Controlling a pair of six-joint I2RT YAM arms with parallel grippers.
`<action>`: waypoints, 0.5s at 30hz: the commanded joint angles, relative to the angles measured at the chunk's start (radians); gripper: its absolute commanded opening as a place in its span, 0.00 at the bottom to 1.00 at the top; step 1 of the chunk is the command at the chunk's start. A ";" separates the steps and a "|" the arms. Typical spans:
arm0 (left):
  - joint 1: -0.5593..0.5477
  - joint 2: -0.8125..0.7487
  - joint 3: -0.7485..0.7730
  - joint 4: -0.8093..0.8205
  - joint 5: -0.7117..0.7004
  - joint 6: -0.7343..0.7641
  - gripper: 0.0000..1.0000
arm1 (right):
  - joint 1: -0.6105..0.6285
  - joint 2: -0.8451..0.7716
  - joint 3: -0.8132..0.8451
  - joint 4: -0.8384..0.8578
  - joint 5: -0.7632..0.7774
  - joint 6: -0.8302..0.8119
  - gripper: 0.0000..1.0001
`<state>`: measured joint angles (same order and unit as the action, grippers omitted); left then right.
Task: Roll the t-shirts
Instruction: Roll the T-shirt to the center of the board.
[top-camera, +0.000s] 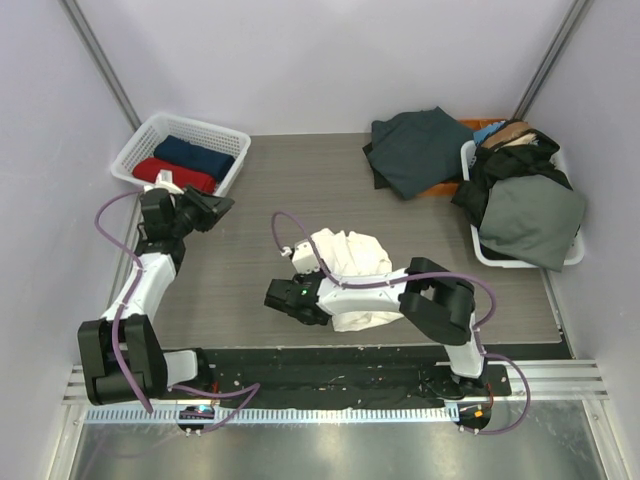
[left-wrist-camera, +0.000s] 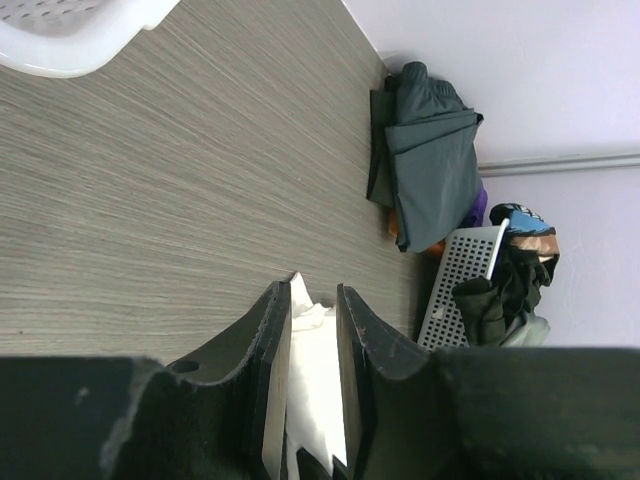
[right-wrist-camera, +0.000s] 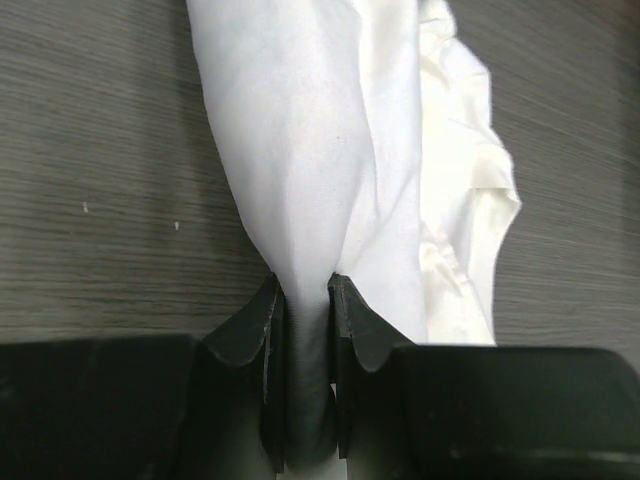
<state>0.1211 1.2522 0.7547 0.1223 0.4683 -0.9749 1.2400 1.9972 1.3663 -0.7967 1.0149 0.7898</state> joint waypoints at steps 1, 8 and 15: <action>-0.014 0.012 0.000 0.031 0.006 0.033 0.28 | -0.030 -0.110 -0.123 0.336 -0.137 -0.078 0.01; -0.070 0.044 0.018 0.010 -0.011 0.061 0.28 | -0.111 -0.276 -0.381 0.664 -0.395 -0.101 0.01; -0.153 0.073 0.008 0.023 -0.028 0.084 0.28 | -0.230 -0.423 -0.610 0.994 -0.668 -0.066 0.01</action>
<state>0.0204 1.3144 0.7547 0.1139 0.4519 -0.9291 1.0599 1.6379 0.8520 -0.0910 0.5621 0.6849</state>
